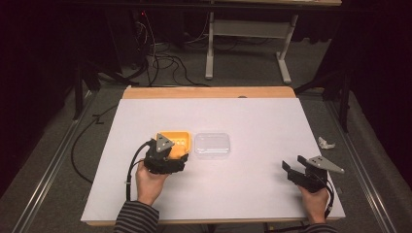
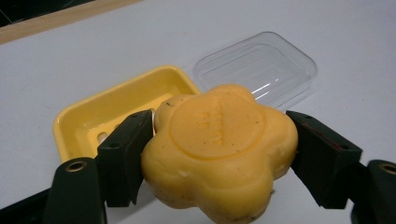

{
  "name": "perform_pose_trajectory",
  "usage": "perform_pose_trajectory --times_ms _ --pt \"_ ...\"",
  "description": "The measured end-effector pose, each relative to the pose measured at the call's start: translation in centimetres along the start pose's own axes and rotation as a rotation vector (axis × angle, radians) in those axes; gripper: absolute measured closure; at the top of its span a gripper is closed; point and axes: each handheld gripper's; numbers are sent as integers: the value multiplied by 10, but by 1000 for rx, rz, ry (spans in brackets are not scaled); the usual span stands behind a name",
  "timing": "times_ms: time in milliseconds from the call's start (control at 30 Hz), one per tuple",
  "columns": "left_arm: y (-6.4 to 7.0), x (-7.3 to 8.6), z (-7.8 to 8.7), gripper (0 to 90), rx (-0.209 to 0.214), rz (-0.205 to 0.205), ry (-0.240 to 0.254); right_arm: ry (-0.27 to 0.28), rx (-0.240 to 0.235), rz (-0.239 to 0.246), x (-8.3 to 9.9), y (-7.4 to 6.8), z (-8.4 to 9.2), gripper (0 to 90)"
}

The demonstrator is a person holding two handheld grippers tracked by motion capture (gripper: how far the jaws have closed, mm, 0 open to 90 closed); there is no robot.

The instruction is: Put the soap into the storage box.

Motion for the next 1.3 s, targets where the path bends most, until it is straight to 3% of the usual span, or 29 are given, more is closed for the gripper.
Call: perform_pose_trajectory --times_ms 400,633,767,1033,1233,1300 --pt "-15 -7 -1 267 -51 35 12 6 -3 2 0 0 0 314" --pt "-22 -12 -5 268 -57 63 19 8 -3 1 0 1 0 314" --pt "-18 -16 -8 268 -123 12 27 10 -3 0 0 1 1 314" --pt "-22 -25 -14 268 -114 21 21 8 -3 -1 0 1 1 315" --pt "-33 -27 -20 269 -85 82 17 7 -3 -2 0 1 0 315" --pt "-35 -27 -22 269 -82 86 12 7 -4 -3 0 1 0 315"
Point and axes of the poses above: each handheld gripper's, and its own axes: z roughly backward along the jaws, x roughly out of its underside, y roughly to its right, and after that the axes turned 1 degree about z, right-handed
